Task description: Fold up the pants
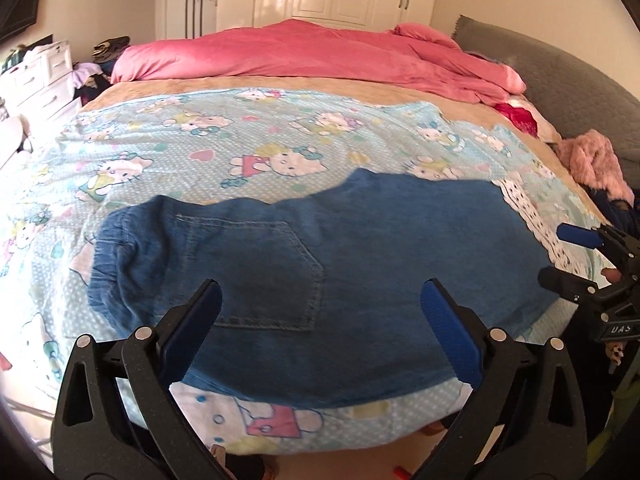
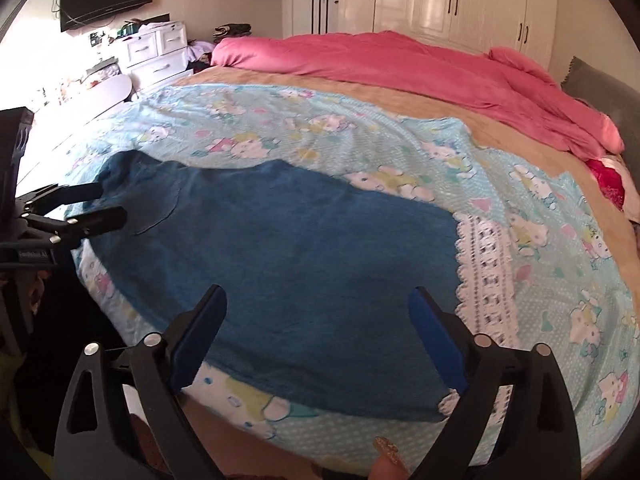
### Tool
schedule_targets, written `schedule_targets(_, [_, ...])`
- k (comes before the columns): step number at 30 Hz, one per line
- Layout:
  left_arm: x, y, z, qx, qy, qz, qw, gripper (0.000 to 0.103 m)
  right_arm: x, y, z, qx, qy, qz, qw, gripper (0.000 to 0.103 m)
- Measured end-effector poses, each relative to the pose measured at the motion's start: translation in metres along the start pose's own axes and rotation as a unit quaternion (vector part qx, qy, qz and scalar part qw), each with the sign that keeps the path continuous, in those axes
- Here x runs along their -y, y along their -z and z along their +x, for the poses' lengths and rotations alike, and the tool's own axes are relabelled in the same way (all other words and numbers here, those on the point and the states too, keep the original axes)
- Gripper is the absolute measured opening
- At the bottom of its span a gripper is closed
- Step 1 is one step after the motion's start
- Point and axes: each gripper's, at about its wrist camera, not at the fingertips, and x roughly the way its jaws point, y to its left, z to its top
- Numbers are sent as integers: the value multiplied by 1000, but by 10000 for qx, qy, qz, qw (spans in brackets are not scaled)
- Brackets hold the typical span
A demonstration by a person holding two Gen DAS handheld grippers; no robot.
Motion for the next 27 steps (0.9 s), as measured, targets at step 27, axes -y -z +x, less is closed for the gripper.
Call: schedule_targets(27, [-7, 10, -6, -200, -261, 4, 9995, 94, 58, 32, -29, -176, 228, 1455, 9889, 96])
